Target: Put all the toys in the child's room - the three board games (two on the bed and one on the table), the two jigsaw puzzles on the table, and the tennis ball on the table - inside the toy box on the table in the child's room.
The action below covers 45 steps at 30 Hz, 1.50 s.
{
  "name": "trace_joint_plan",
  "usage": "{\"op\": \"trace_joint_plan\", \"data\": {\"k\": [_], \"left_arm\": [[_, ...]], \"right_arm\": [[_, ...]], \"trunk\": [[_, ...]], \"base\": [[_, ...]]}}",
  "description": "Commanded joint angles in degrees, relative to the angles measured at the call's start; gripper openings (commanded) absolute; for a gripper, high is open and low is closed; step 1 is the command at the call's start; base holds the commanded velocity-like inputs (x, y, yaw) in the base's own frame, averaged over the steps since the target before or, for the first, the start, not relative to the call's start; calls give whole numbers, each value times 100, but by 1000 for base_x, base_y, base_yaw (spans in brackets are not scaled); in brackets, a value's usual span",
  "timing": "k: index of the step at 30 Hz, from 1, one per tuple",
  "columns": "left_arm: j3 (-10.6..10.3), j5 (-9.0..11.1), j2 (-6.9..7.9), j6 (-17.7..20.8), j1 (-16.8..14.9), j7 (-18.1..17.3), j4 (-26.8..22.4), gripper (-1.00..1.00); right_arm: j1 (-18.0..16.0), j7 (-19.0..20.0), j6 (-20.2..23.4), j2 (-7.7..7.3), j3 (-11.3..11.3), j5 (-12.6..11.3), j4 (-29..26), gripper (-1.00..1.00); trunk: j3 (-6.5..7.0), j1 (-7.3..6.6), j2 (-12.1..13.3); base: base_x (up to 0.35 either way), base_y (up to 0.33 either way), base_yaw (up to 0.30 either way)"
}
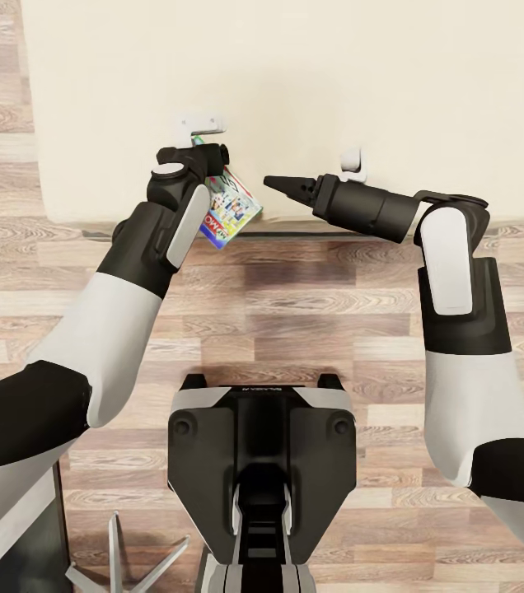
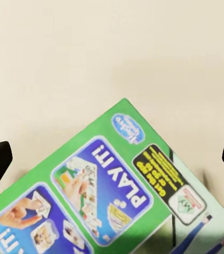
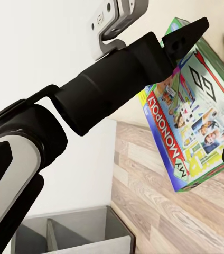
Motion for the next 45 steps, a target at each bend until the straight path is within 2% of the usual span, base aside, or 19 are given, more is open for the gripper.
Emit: {"op": "trace_joint_plan", "data": {"k": [1, 12, 35, 45], "left_arm": [[-10, 59, 0, 13, -2, 47, -4, 100], [-10, 66, 0, 13, -4, 31, -4, 100], [24, 50, 0, -11, -2, 72, -70, 100], [346, 25, 0, 18, -5, 78, -415, 100]], "right_arm": [[-3, 56, 9, -3, 1, 55, 0, 100], [-3, 56, 9, -3, 1, 58, -2, 100], [3, 56, 9, -3, 1, 63, -9, 100], [33, 56, 9, -3, 1, 69, -18, 100]], "trunk": [[-6, 4, -9], [-6, 4, -9], [-6, 4, -9], [-6, 4, -9]], "base": [[0, 0, 0], [-115, 0, 0], [-4, 0, 0], [0, 0, 0]]}}
